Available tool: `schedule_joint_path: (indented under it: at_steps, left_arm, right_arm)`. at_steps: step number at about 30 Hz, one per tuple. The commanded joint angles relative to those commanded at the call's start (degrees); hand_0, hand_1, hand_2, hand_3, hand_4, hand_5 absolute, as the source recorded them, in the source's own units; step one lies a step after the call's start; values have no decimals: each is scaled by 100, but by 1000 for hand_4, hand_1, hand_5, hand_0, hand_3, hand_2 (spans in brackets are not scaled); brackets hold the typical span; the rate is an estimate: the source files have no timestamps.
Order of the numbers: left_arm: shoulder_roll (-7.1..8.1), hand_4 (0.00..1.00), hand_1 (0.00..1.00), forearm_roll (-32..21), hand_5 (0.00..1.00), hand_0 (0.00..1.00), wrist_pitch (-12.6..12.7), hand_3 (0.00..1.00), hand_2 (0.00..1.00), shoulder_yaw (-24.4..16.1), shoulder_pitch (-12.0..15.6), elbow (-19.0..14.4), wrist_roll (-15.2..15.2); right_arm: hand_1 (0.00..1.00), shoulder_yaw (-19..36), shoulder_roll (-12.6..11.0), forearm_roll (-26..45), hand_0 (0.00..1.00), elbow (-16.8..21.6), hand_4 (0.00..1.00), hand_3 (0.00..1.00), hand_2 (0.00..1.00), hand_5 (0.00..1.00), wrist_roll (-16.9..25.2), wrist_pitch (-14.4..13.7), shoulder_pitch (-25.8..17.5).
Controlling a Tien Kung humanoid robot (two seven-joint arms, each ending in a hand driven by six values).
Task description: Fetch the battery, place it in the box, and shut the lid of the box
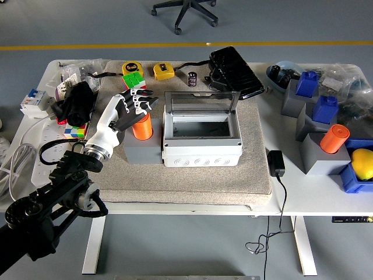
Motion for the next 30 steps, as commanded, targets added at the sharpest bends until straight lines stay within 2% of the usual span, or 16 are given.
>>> schedule_joint_path:
  at_steps: [5,6,11,12,17,18,23,24,29,30]
  left_arm:
    - [-19,998,564,35,283,633,-14,582,535,92,-29,60,3]
    - [-19,998,543,40,227,617,-16,579,534,103,-30,63,2]
    - [-30,998,543,86,227,617,-1,579,534,263,-72,155,-15]
    - [-38,998,520,96,172,594,1,566,529,275,-77,173,-16]
    - [-104,998,520,82,172,594,35,566,529,340,-134,320,-58]
    - [-113,983,501,82,122,584,40,555,523,350,-141,345,-63]
    - [-139,983,501,125,122,584,67,555,523,390,-152,426,-70]
    - [-143,890,447,131,2,447,70,513,455,390,-154,433,-69]
    - [-193,890,447,150,2,447,127,513,455,402,-194,516,-105]
    - [-201,725,351,141,2,338,139,351,317,404,-203,534,-115]
  right_arm:
    - [636,-17,-10,3,613,-1,974,581,657,531,0,-1,7]
    - [635,-17,-10,3,613,-1,974,582,657,533,1,-1,8]
    - [635,-22,-8,9,613,5,974,582,657,533,7,-1,12]
    - [636,-23,-9,9,613,8,974,582,657,532,8,-1,13]
    - [636,-45,-20,13,613,5,974,582,657,532,7,-3,11]
    - [635,-45,-21,13,613,6,975,581,657,533,9,-5,9]
    - [635,-42,-21,14,613,10,975,581,657,533,18,-12,-3]
    - [635,-43,-20,14,613,9,975,582,657,533,19,-13,-3]
    - [635,-22,-10,18,613,0,975,582,657,533,31,-19,-7]
    - [635,-16,-9,17,613,0,975,582,657,534,34,-23,-6]
